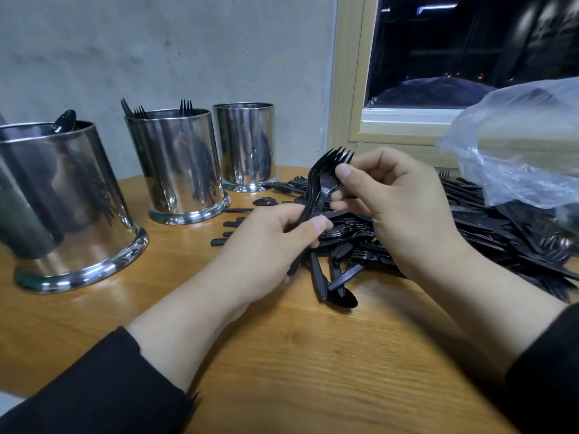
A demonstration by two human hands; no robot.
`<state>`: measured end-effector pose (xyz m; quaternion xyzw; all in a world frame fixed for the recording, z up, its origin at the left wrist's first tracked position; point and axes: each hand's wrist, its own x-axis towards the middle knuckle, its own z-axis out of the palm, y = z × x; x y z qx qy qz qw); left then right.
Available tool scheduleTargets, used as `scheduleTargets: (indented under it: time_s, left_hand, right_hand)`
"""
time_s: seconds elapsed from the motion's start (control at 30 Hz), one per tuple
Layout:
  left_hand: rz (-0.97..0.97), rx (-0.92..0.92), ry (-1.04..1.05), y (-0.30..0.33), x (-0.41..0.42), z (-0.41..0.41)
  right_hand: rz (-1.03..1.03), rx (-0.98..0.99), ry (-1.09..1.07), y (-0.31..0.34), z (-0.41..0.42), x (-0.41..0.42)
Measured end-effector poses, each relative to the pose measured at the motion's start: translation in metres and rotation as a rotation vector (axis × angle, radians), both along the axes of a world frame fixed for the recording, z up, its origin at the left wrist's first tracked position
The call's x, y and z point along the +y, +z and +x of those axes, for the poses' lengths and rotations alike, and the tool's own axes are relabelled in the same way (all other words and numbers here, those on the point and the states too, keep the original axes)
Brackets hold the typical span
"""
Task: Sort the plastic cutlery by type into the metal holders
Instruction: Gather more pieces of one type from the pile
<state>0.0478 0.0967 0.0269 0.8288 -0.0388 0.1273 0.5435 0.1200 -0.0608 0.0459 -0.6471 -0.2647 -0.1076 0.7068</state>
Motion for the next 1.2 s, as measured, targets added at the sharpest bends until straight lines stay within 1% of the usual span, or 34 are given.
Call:
scheduleTargets:
  time_s: [0.07,0.1,0.17,0.2,0.27,0.3,0.37,0.47,0.63,0.87,1.2]
  left_hand:
    - [0.006,0.003,0.028,-0.001,0.002,0.001]
    - [0.005,0.003,0.049,-0.001,0.003,0.001]
    - [-0.008,0.001,0.085,-0.002,0.007,0.003]
    - [-0.015,0.001,0.096,-0.002,0.008,0.003]
    - [-0.034,0.003,0.096,-0.002,0.009,0.003]
    - [-0.054,0.005,0.088,-0.002,0.008,0.003]
    - [-0.095,0.007,0.082,-0.002,0.007,0.003]
    - [-0.106,-0.005,0.126,-0.003,0.007,0.004]
    - [-0.157,-0.029,0.201,-0.003,0.009,0.005]
    - [-0.162,-0.039,0.211,-0.002,0.010,0.005]
    - [-0.157,-0.041,0.214,-0.003,0.009,0.007]
  right_hand:
    - [-0.097,-0.033,-0.065,0.001,0.006,-0.006]
    - [-0.184,-0.063,-0.135,0.000,0.012,-0.011]
    - [-0.463,-0.156,-0.282,-0.003,0.027,-0.024]
    - [-0.637,-0.200,-0.313,-0.005,0.033,-0.029]
    - [-0.944,-0.246,-0.286,-0.010,0.039,-0.035]
    - [-1.044,-0.253,-0.256,-0.013,0.042,-0.037]
    - [-1.150,-0.256,-0.221,-0.014,0.042,-0.036]
    - [-1.200,-0.268,-0.205,-0.013,0.041,-0.034]
    - [-1.222,-0.238,-0.195,-0.013,0.043,-0.037]
    - [-1.228,-0.193,-0.142,-0.013,0.046,-0.040]
    - [-1.222,-0.159,-0.149,-0.016,0.044,-0.037]
